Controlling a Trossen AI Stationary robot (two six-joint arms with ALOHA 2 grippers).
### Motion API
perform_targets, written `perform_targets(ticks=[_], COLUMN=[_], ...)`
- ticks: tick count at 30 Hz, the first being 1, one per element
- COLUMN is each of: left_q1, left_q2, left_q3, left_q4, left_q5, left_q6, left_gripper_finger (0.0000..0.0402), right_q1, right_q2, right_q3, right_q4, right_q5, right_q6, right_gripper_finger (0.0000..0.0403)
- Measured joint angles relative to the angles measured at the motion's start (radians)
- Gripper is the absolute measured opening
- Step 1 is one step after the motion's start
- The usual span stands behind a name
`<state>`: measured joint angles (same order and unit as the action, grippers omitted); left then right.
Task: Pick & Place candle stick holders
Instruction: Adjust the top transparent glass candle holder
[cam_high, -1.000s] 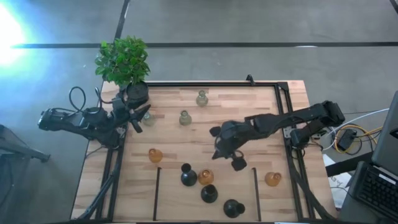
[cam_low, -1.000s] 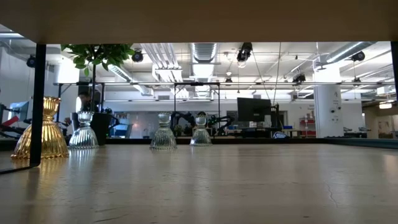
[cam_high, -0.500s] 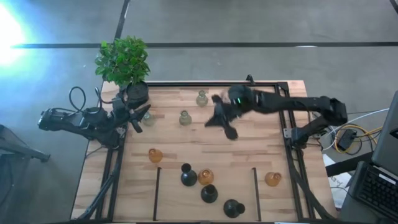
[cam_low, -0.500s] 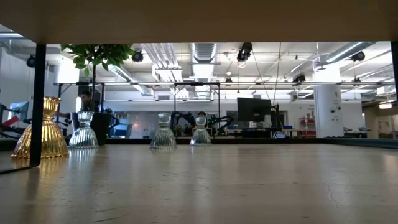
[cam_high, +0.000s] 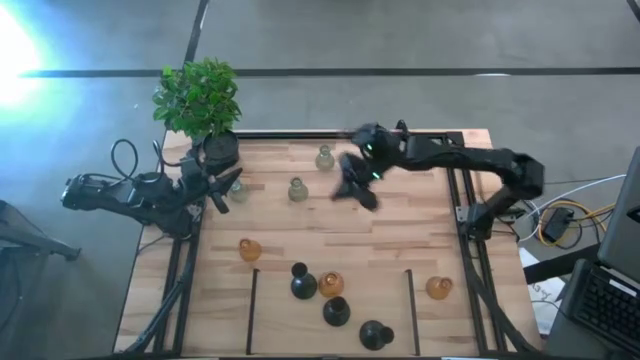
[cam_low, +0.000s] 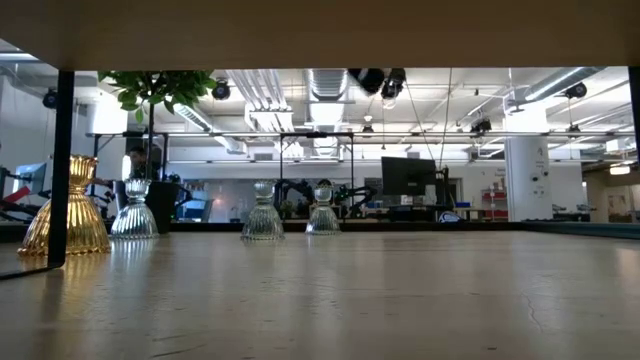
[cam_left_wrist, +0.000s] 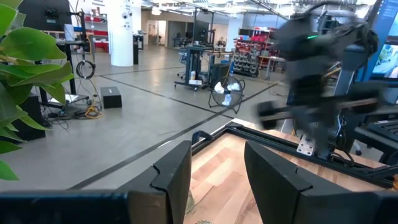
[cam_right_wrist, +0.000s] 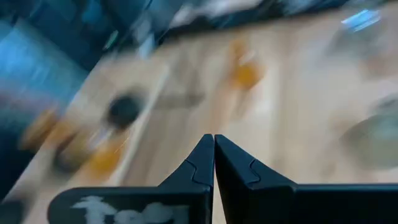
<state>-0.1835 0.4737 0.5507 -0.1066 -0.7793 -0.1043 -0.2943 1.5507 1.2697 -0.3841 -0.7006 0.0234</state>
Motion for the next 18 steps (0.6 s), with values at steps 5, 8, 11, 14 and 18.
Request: perform_targets(ticks=[5,8,11,14,18], left_q1=[0.000,0.000,0.000,0.000,0.000], left_q2=[0.000,0.000,0.000,0.000,0.000], left_q3=[0.000,0.000,0.000,0.000,0.000], left_q4=[0.000,0.000,0.000,0.000,0.000], left_q5=[0.000,0.000,0.000,0.000,0.000], left_q6=[0.000,0.000,0.000,0.000,0.000], left_gripper_finger=[0.0154,0.0154,0.0154,0.0154,0.0154], right_q1=[0.007,-0.093,-0.269,-0.459,-0.594], right_q2=[-0.224,-0.388,-0.511,-0.556,-0.533], right_q3=[-0.033,-0.091,-0.147,-0.171,-0.179], right_q4=[-0.555,-0.678,-0.692,-0.690,-0.705], right_q5=[0.097,0.128,0.133,0.133,0.048], right_q6=[-0.268,-0.348,-0.407,-0.447,-0.519], right_gripper_finger=[0.0008,0.0008,0.0008,0.0008,0.0008])
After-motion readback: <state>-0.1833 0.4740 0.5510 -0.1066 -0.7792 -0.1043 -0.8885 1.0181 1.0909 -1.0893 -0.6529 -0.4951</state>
